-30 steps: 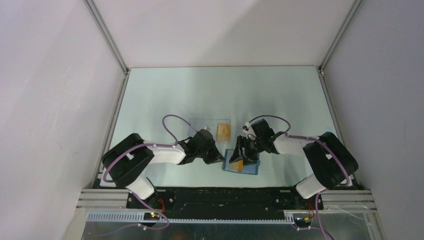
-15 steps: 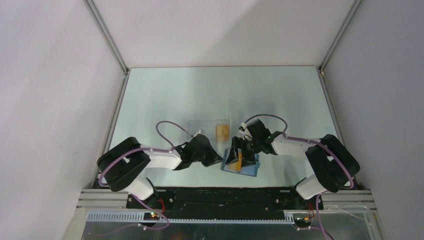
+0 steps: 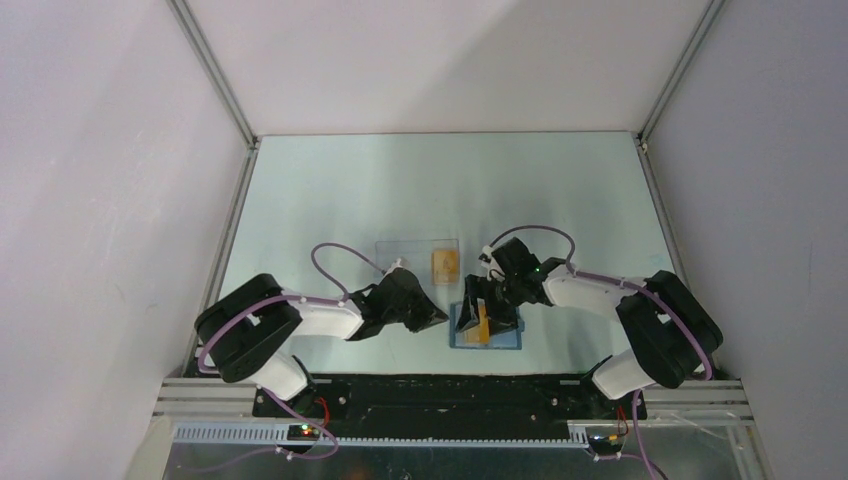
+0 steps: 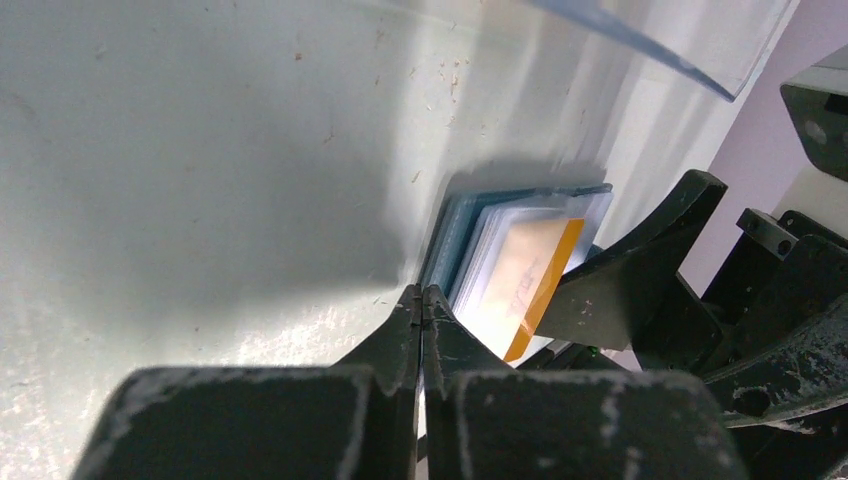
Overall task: Put the credit cards into the card holder
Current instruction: Insert the credit card into the card holder.
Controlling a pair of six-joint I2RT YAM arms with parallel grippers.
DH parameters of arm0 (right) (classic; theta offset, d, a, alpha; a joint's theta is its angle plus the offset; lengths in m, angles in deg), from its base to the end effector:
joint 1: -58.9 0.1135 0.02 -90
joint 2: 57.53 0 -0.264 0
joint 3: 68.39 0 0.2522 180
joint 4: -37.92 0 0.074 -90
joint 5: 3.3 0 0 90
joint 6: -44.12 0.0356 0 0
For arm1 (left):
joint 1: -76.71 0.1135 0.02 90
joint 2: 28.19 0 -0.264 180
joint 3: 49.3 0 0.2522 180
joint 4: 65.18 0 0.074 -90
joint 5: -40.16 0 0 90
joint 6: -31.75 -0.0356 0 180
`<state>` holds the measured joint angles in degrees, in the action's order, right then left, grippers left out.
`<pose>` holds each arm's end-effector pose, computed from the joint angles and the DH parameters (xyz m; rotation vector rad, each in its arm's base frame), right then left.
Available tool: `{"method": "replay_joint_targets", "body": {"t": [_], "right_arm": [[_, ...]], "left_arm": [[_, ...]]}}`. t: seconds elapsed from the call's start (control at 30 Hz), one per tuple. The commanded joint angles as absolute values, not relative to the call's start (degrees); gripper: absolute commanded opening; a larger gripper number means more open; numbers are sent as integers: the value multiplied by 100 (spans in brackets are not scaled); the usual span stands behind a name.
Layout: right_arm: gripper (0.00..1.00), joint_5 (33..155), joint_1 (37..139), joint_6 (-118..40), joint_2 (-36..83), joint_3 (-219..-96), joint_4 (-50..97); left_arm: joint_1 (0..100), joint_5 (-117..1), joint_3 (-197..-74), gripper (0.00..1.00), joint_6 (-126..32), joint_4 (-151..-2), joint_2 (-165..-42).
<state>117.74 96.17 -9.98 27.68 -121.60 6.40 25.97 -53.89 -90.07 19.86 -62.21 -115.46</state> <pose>0.1945 0.1711 0.1494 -0.2246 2.9036 1.0555 0.1629 -0.2032 0.1188 -0.5883 2.5860 -1.0674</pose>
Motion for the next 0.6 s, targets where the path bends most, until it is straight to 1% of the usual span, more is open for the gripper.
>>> {"method": "replay_joint_targets", "body": {"t": [0.0, 0.3, 0.37, 0.4, 0.53, 0.57], "right_arm": [[83, 11566, 9625, -1256, 2787, -12391, 13], [83, 11378, 9616, -1418, 2770, -12645, -395], [78, 11314, 9621, -1454, 2798, -12658, -398], [72, 11319, 9613, -1466, 2860, -12657, -366], [60, 11312, 9640, -1553, 3101, -12659, -197], [58, 11343, 9637, -1573, 3130, -12661, -114]], "left_arm": [[2563, -5375, -8902, 0, 2238, -6317, -11716], [2544, -5611, -9105, 0, 2075, -6219, -12002], [2528, -5665, -9151, 0, 2048, -6199, -12080], [2528, -5712, -9170, 0, 2036, -6193, -12104], [2503, -5794, -9226, 0, 1996, -6183, -12199], [2503, -5798, -9238, 0, 1988, -6174, -12204]]}}
